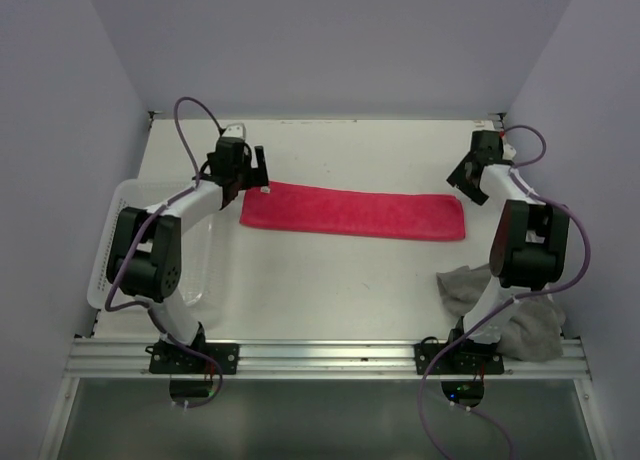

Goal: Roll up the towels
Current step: Fold the towel

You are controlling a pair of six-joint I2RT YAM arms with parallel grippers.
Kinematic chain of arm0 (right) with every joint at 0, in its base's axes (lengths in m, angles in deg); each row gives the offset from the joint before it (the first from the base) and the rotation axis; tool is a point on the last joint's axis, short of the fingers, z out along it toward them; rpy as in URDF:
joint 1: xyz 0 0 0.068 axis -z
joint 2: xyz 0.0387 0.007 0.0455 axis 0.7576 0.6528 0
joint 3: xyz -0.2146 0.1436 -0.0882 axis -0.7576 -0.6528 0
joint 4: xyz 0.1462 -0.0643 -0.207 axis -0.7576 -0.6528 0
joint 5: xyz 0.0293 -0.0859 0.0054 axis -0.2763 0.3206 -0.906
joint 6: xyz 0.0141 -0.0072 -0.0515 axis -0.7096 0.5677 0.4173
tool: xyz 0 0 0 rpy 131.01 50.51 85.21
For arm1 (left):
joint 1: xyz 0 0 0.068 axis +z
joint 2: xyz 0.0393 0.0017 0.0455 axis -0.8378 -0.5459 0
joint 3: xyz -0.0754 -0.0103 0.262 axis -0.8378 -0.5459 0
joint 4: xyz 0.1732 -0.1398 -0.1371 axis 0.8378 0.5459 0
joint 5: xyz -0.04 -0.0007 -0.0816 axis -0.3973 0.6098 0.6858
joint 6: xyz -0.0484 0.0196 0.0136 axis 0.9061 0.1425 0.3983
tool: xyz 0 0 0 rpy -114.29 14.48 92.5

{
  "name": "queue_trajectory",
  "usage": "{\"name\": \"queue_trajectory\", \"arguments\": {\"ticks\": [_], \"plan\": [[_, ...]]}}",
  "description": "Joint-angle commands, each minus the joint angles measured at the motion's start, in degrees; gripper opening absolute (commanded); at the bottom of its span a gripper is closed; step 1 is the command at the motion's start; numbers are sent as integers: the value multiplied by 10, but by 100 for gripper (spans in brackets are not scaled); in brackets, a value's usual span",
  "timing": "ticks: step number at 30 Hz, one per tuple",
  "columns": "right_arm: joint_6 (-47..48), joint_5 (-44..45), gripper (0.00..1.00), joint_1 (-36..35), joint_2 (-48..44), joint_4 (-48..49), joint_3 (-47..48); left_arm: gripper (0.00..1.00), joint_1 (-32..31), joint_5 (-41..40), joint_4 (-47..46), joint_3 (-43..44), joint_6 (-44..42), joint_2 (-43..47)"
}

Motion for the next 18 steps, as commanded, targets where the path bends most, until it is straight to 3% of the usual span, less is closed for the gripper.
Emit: {"name": "queue_trajectory", "arguments": {"ticks": [1, 9, 18], "plan": [[20, -5, 64, -3, -41, -12, -7, 100, 0, 12, -27, 25, -4, 60], [73, -37, 67, 6, -146, -33, -101, 100, -1, 39, 65, 58, -28, 158], [93, -45, 56, 14, -163, -33, -159, 100, 0, 102, 109, 47, -48, 247]]}}
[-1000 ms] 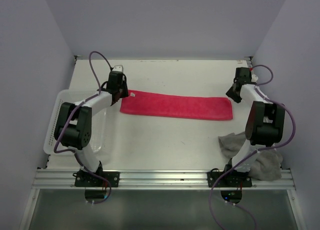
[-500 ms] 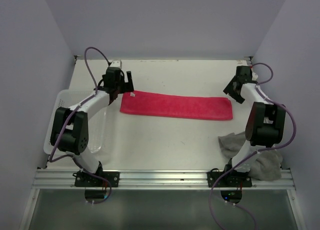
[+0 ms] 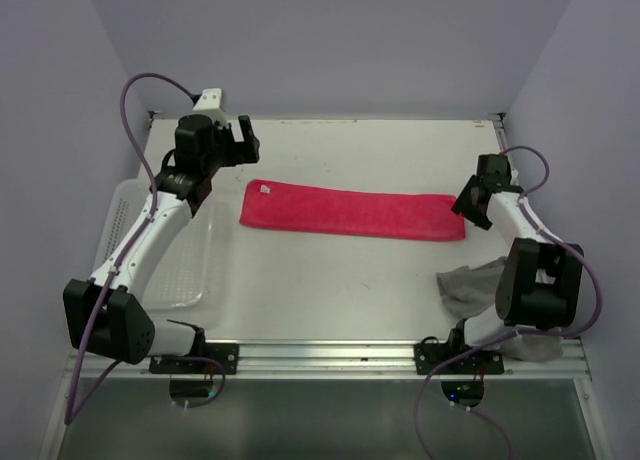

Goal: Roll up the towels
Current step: Fold the towel

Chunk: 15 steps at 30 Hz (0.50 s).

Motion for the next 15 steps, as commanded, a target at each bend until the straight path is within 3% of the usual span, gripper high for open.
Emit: {"name": "queue_trajectory", "arguments": {"ticks": [1, 8, 15], "plan": [[17, -18, 56, 6, 8, -1, -10, 100, 0, 49, 18, -21, -20, 42], [27, -26, 51, 8, 59, 13, -3, 100, -1, 51, -23, -111, -36, 90], [33, -24, 50, 10, 99, 22, 2, 100, -3, 74, -23, -116, -36, 94]]}}
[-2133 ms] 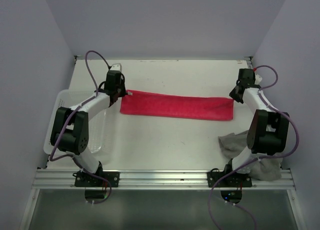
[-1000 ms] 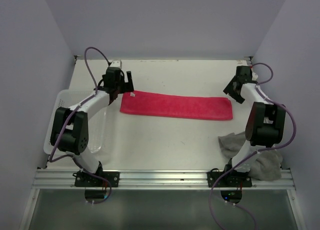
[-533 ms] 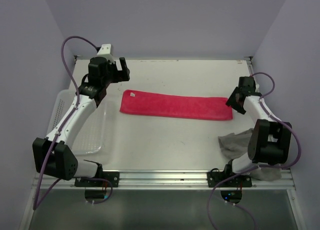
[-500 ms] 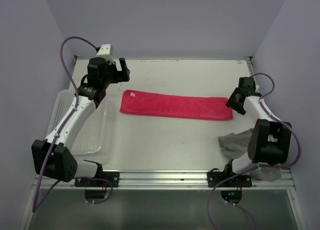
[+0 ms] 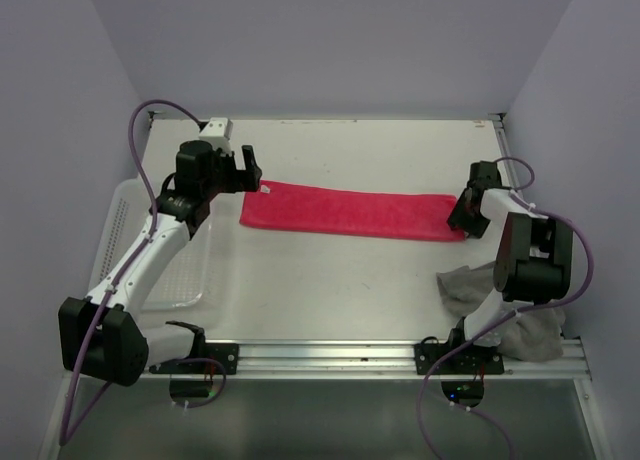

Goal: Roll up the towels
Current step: Fold the towel

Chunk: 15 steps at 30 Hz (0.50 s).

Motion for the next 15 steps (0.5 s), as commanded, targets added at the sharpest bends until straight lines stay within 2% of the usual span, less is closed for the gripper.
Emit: {"name": "queue_trajectory", "arguments": {"ticks": [1, 4, 15], "plan": [[9, -9, 50, 3, 9, 21, 7, 100, -3, 18, -22, 3, -13, 18], [9, -11, 47, 4, 24, 26, 5, 100, -3, 18, -27, -2, -16, 25], [15, -16, 25, 7, 32, 24, 3, 100, -3, 11, -17, 7, -23, 16]]}}
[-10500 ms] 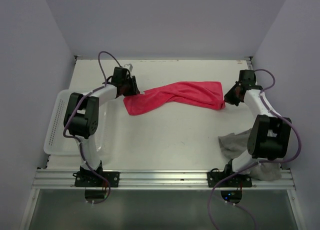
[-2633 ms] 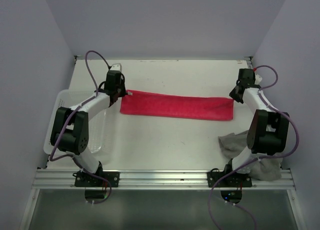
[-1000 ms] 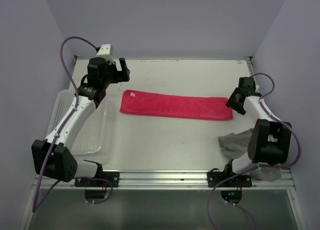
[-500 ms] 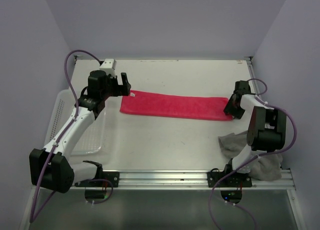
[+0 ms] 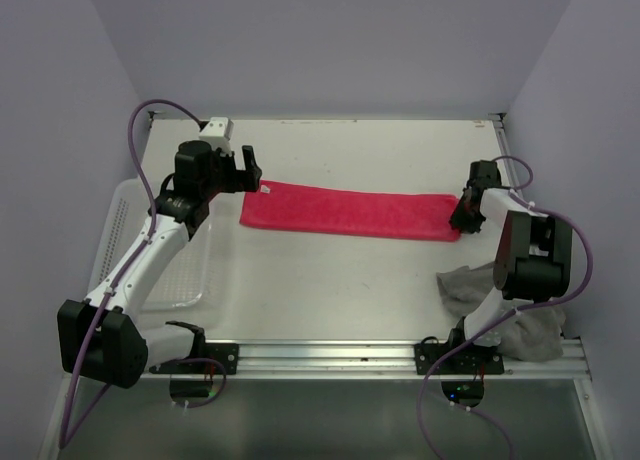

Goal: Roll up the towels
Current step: Fold the towel

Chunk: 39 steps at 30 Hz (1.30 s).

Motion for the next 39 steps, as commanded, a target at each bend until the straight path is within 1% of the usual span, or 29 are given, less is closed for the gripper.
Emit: {"name": "queue_trajectory", "arguments": {"ticks": [1, 2, 5, 6, 7, 13, 17, 22, 23, 25, 26, 29, 32, 35, 36, 38, 39], "plan": [[19, 13, 23, 6, 13, -2, 7, 100, -3, 6, -15, 7, -12, 9], [20, 19, 19, 6, 10, -12, 15, 100, -3, 11, -16, 8, -12, 6], [28, 27, 11, 6, -9, -31, 29, 100, -3, 12, -14, 8, -12, 8], [28, 27, 4, 6, -14, -36, 32, 100, -3, 12, -14, 8, -12, 8], [31, 27, 0, 6, -24, -40, 37, 100, -3, 12, -13, 8, -12, 9], [40, 34, 0, 5, -53, -91, 74, 99, -3, 12, -13, 7, -12, 12], [57, 85, 0, -4, -70, -174, 144, 100, -3, 18, -26, 0, -10, 30], [59, 118, 0, -18, -107, -216, 193, 100, -3, 36, -37, -7, -7, 34], [60, 137, 0, -23, -108, -233, 217, 100, -3, 42, -37, -6, -7, 33], [72, 172, 0, -52, -100, -253, 246, 100, -3, 47, -39, -6, -5, 32], [78, 207, 0, -62, -95, -274, 281, 100, -3, 50, -39, -6, -4, 33], [92, 230, 0, -104, -78, -305, 343, 100, -3, 56, -41, -7, -4, 34], [92, 225, 0, -134, -57, -327, 396, 100, -3, 62, -44, -7, -3, 34], [78, 203, 0, -168, -37, -341, 431, 100, -3, 70, -45, -7, -1, 34], [71, 197, 0, -191, -32, -342, 436, 100, -3, 72, -45, -7, -1, 33], [63, 189, 0, -214, -20, -341, 449, 100, -3, 74, -45, -7, 0, 31], [54, 182, 0, -240, -1, -340, 453, 100, -3, 75, -45, -7, 1, 31]]}}
